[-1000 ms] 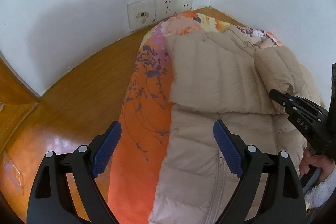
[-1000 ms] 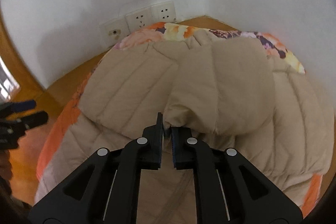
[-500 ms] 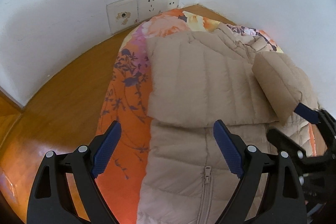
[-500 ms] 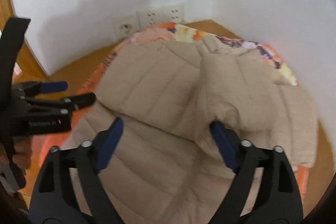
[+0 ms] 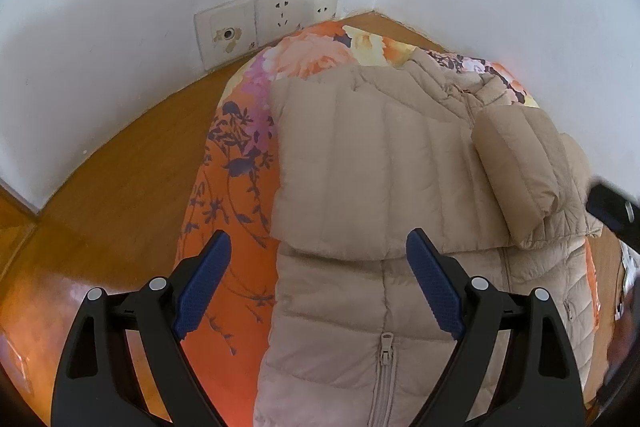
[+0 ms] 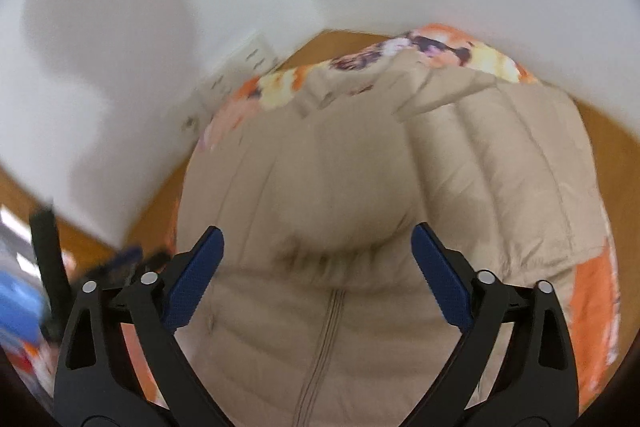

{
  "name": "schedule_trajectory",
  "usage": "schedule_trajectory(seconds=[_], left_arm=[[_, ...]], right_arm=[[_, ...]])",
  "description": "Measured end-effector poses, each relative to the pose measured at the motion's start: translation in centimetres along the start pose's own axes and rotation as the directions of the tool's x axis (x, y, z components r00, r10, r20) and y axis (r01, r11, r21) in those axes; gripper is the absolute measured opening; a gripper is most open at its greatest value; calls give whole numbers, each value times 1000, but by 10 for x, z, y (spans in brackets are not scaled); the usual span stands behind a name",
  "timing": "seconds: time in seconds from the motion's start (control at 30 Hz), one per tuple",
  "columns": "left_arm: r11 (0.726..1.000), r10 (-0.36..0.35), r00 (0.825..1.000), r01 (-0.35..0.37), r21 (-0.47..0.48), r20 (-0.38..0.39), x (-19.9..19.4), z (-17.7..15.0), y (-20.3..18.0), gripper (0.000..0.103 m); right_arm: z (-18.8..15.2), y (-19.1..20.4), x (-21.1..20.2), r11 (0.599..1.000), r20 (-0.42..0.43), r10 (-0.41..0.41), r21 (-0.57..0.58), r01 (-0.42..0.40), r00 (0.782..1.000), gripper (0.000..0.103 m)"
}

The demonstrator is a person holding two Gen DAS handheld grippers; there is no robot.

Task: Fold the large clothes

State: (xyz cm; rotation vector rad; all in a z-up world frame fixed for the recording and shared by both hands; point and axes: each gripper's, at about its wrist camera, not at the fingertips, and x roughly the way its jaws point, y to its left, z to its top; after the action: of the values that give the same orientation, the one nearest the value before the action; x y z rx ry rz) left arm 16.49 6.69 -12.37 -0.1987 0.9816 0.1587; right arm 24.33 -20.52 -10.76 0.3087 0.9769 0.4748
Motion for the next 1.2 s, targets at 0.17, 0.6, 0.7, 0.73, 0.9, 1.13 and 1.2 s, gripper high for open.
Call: schedule_trajectory(seconds=[0.17, 0.6, 0.7, 0.73, 0.9, 1.13, 1.2], left_arm=[[1000, 21, 1000, -21, 21, 4, -6, -4, 2, 86], [997, 68, 998, -68, -41, -4, -11, -12, 46, 86], [997, 70, 998, -70, -40, 0, -13, -14, 47, 86], [997, 72, 997, -72, -37, 0, -13, -15, 47, 86], [998, 56, 998, -56, -11, -8, -15, -28, 42, 86], [999, 31, 999, -31, -23, -29, -14, -40, 47, 86], [1000, 22, 999, -22, -18, -29, -15, -41, 45, 86]], right_arm=[[14, -27, 26, 991, -34, 32, 128, -28, 999, 22], [-2, 88, 57, 960, -121, 235, -127, -249, 965, 4], [-15, 120, 77, 946, -189, 249, -163, -280, 950, 5], [-19, 129, 83, 943, -210, 255, -164, -291, 944, 6], [-36, 147, 90, 934, -250, 261, -179, -310, 932, 7], [-49, 142, 83, 939, -253, 244, -178, -293, 936, 7], [-49, 139, 82, 942, -251, 231, -183, -280, 940, 7]])
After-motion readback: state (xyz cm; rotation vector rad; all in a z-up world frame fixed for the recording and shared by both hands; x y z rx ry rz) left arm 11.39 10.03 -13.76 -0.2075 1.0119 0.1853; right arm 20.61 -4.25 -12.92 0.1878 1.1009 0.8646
